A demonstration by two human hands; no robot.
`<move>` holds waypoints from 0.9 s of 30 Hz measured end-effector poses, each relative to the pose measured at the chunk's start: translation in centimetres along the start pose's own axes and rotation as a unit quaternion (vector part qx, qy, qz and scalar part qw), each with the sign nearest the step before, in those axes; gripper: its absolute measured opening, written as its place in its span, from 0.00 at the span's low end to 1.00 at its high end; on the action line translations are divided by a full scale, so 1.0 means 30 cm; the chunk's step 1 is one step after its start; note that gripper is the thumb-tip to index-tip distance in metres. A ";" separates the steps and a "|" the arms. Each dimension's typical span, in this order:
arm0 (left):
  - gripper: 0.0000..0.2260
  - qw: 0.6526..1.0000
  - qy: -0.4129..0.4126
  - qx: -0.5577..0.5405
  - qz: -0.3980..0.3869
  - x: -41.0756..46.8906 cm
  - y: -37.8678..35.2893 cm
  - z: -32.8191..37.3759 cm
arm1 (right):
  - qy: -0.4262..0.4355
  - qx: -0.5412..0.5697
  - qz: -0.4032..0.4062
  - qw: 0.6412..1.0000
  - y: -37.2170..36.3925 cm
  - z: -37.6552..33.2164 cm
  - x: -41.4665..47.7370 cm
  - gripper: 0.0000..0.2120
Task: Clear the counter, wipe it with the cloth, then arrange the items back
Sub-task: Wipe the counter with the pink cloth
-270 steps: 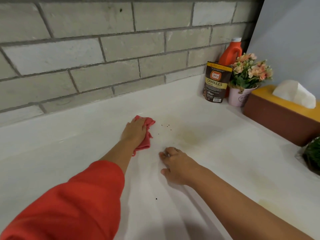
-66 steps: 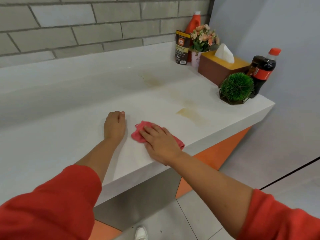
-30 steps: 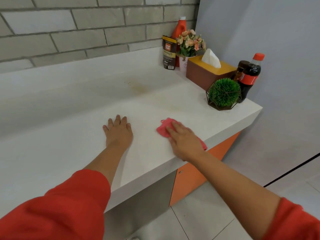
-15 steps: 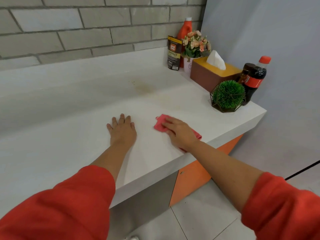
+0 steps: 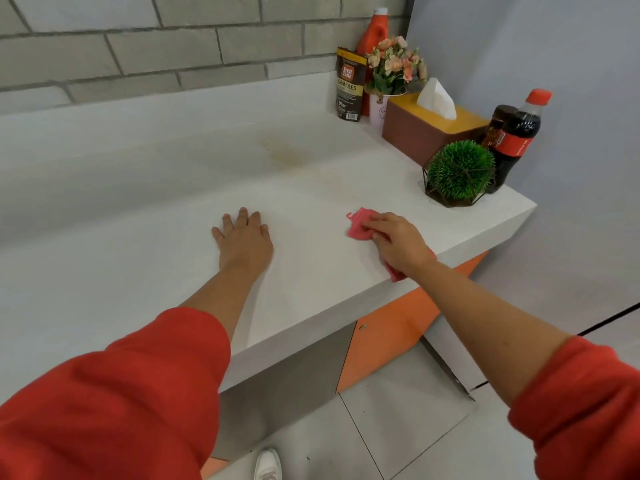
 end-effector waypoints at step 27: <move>0.15 0.998 0.003 0.024 0.051 0.090 0.060 0.024 | 0.124 -0.111 -0.091 0.982 -0.176 -0.305 -0.046 0.24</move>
Point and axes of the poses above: each hand's wrist, its own x-axis towards the middle knuckle, its own y-axis out of the back of the hand, z = x × y, the point moved 3 cm from there along x, towards the middle knuckle, and after that the axes turned 10 degrees about z, right-handed, at the moved point
